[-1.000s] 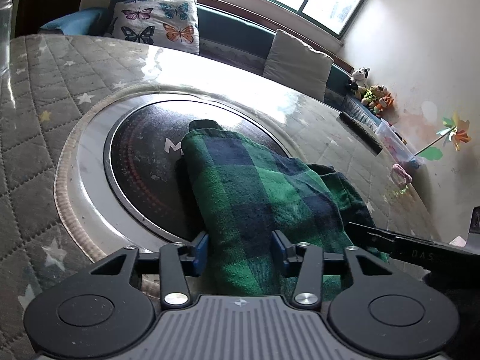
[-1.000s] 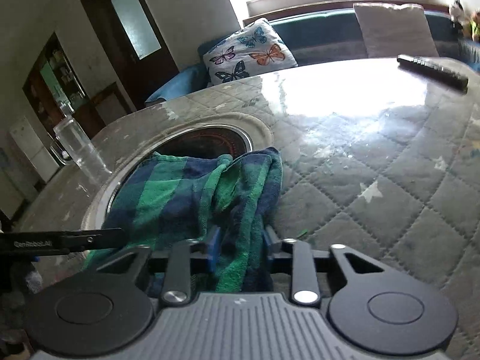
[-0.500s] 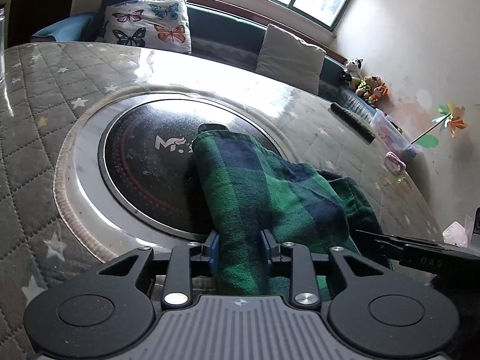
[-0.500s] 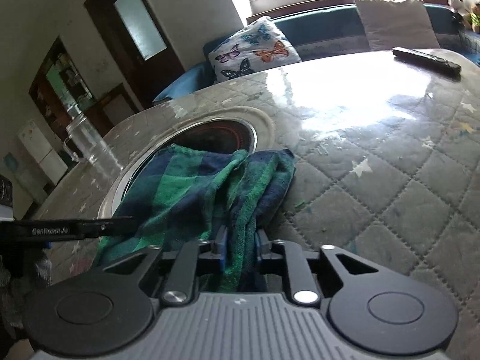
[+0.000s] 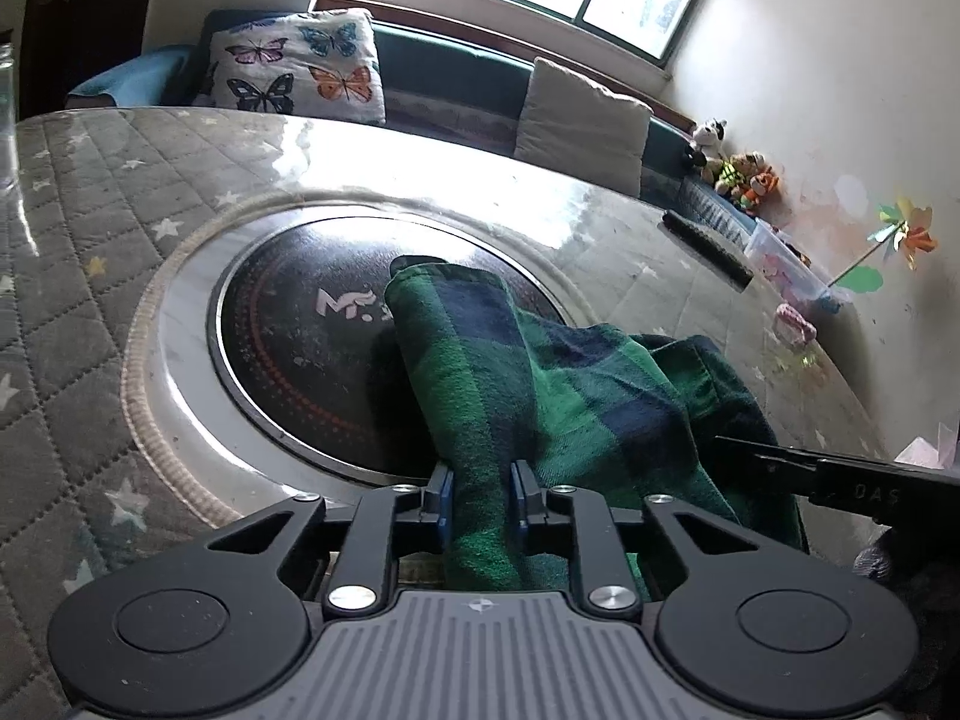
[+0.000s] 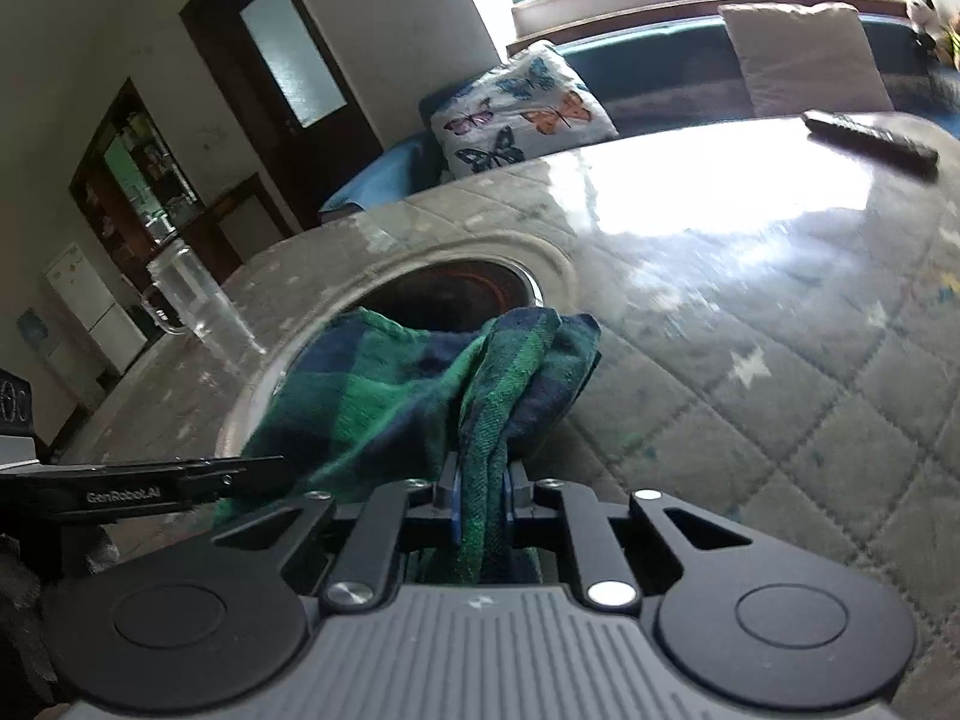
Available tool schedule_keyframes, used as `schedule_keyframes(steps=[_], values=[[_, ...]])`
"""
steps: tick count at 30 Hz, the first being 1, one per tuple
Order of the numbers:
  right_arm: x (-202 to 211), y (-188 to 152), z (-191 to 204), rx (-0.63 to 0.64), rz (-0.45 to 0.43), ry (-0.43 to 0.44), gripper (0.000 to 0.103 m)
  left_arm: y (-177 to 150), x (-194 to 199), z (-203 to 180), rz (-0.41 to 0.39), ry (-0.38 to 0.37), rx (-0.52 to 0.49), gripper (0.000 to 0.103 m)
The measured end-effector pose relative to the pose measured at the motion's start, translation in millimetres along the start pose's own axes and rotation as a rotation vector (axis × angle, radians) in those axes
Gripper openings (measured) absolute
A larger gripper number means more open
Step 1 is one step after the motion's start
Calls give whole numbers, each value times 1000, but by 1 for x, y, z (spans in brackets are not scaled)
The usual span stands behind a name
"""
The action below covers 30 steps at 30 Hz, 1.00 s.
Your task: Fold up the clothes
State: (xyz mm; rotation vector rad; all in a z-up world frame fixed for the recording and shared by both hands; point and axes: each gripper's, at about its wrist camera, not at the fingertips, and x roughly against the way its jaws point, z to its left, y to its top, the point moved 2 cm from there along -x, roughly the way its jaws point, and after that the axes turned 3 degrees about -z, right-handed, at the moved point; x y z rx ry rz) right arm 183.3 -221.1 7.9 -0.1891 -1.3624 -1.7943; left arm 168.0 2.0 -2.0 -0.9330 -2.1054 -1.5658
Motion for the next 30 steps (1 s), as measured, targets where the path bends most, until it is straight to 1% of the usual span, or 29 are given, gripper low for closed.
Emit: schedule_keyframes(steps=[3,7,11,16,20,25,30], values=[[-3,7,17,36,6,20,11,4,15,7,-30,19,9,19],[-15,19,42,65,20,68,11,11,43,33,-77,70,41,18],[-38,32,76,94,36,128,11,19,72,59,-125,122,74,18],[-79,45,129,145,69,209,11,27,105,102,-171,206,118,18],[-116,54,171,178,99,267,11,36,125,145,-196,277,163,18],[-160,62,216,205,132,327,11,44,138,189,-213,345,197,18],[-200,63,243,204,163,371,11,49,145,228,-221,402,233,18]])
